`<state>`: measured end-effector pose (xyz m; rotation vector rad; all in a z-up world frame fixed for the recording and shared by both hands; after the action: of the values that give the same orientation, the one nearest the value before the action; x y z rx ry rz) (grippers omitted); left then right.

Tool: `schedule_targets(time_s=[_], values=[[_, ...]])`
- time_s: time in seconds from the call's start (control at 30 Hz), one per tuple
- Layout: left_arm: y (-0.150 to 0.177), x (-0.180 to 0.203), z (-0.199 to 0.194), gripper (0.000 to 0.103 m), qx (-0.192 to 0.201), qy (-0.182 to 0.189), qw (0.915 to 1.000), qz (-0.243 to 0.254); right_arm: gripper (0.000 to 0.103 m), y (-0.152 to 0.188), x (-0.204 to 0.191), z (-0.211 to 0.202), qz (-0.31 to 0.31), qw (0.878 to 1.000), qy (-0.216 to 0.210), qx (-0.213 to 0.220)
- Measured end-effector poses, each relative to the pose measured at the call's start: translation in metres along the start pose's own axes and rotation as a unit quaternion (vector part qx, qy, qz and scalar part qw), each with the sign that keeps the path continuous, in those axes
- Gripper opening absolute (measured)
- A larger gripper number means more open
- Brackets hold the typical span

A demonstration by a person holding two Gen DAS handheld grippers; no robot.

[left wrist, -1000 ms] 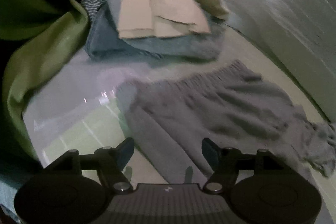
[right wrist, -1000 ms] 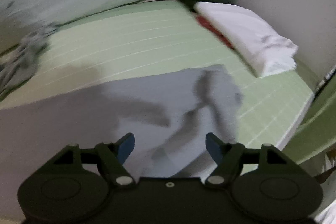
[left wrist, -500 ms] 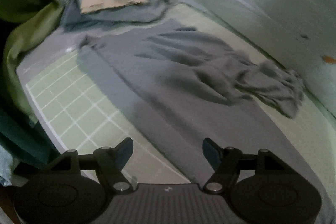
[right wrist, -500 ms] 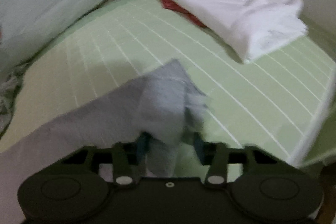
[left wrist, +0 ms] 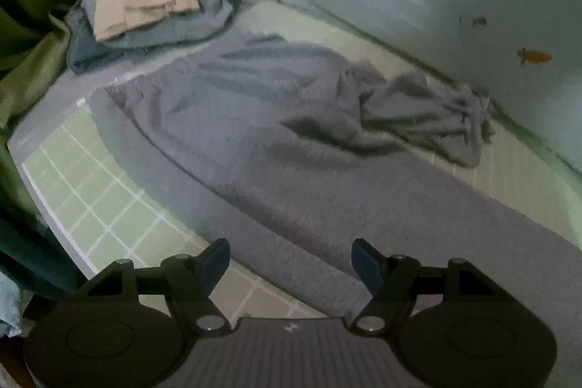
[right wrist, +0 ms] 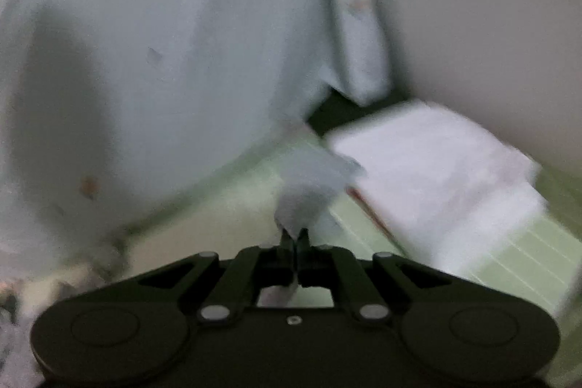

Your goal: Fold clothes

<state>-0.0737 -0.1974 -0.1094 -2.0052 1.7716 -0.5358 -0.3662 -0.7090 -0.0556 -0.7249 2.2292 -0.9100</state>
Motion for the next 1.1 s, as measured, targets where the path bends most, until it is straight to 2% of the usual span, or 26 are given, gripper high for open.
schedule_targets(time_s=[0.03,0.07,0.13,0.17,0.23,0.27,0.3,0.47,0.5,0.67,0.77,0.93,1.1], values=[[0.003,0.001,0.003,0.075,-0.008,-0.001,1.0000,0.002,0.003,0.017,0.016,0.004,0.007,0.999,0.029,-0.029],[0.005,0.002,0.005,0.075,-0.013,-0.002,0.9999,0.004,0.009,0.039,0.034,0.012,0.018,0.995,0.065,-0.071],[0.008,0.003,0.009,0.075,-0.022,-0.005,0.9997,0.009,0.013,0.074,0.062,0.023,0.036,0.982,0.122,-0.137],[0.008,0.004,0.010,0.075,-0.025,-0.006,0.9996,0.010,0.015,0.083,0.070,0.024,0.046,0.979,0.133,-0.149],[0.008,0.004,0.014,0.077,-0.030,-0.007,0.9994,0.012,0.038,0.088,0.075,0.022,0.054,0.978,0.136,-0.147],[0.008,0.004,0.016,0.078,-0.033,-0.008,0.9993,0.013,0.055,0.084,0.072,0.020,0.046,0.981,0.134,-0.133],[0.008,0.005,0.018,0.078,-0.036,-0.009,0.9992,0.014,0.058,0.079,0.065,0.020,0.032,0.983,0.132,-0.120],[0.009,0.003,0.032,0.079,-0.055,-0.017,0.9982,0.017,0.067,0.068,0.030,0.045,-0.044,0.988,0.102,-0.110],[0.009,0.001,0.036,0.079,-0.062,-0.020,0.9978,0.017,0.070,0.069,0.028,0.052,-0.050,0.988,0.094,-0.114],[0.008,-0.008,0.052,0.079,-0.080,-0.023,0.9964,0.015,0.071,0.075,0.006,0.091,-0.091,0.981,0.072,-0.154],[0.005,-0.017,0.060,0.079,-0.086,-0.030,0.9958,0.005,0.077,0.079,-0.010,0.112,-0.108,0.979,0.059,-0.164],[-0.004,-0.039,0.071,0.079,-0.089,-0.039,0.9947,-0.033,0.080,0.084,-0.028,0.124,-0.101,0.977,0.068,-0.177],[-0.014,-0.048,0.083,0.079,-0.089,-0.043,0.9949,-0.024,0.082,0.091,-0.039,0.122,-0.111,0.975,0.075,-0.177]])
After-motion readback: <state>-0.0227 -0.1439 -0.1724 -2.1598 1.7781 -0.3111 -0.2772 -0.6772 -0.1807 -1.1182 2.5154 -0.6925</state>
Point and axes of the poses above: each gripper's, at about its wrist camera, not at the fingertips, and z roughly the way its jaws point, x to its right, y to its underside, the point moved 6 cm from there along z, roughly the way its jaws point, and after that the axes turned 6 degrees about -y, right-handed, at the moved point
